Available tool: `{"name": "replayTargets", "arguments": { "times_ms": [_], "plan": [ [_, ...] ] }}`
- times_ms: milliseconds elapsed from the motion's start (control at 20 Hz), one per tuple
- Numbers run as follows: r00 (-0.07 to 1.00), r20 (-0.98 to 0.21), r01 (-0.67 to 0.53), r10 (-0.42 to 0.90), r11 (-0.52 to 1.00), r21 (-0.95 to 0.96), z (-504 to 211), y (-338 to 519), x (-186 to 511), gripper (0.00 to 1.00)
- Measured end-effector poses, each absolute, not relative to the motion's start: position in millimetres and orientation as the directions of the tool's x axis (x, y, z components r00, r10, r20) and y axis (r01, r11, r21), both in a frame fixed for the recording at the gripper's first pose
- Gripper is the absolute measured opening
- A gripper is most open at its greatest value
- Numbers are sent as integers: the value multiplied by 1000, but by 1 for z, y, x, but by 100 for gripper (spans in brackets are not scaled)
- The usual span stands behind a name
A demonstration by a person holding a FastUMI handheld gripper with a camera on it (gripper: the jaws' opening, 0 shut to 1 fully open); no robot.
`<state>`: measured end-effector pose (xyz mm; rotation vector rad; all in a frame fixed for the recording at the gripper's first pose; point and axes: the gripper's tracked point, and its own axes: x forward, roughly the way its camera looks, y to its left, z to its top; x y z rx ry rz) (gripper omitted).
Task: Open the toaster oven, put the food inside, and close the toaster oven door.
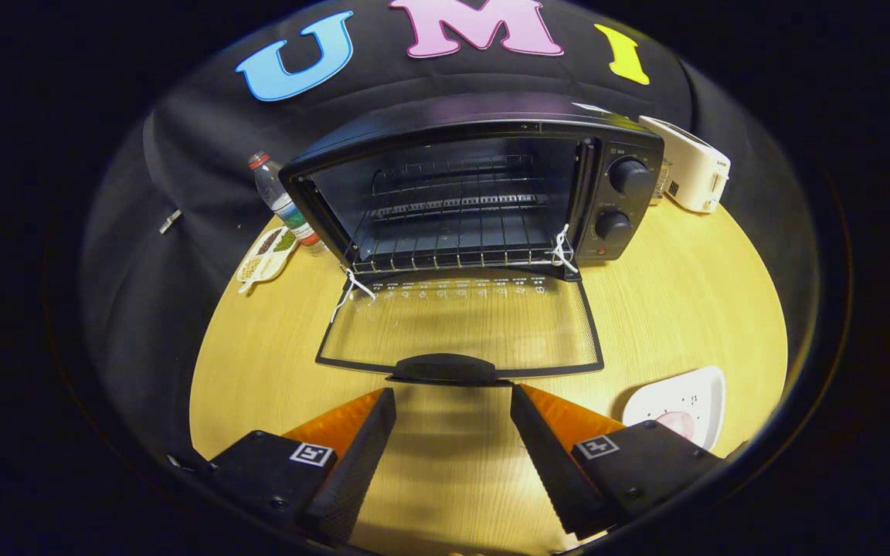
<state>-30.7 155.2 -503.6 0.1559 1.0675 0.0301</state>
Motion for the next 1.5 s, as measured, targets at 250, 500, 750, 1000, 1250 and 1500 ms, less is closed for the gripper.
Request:
{"name": "replayTargets", "arguments": {
  "times_ms": [250,500,750,1000,1250,1500],
  "plan": [
    [504,-854,5,128,989,151,-495,147,-31,98],
    [528,-845,19,89,993,117,-473,71,-41,98],
    [504,-863,97,-47,995,2,-473,-47,-65,98],
    [403,-912,100,-78,994,-41,-492,-106,-100,98],
    [310,-951,127,-6,991,35,-524,-132,-111,95],
    [240,-971,143,13,989,49,-543,-148,-116,76]
  ]
}}
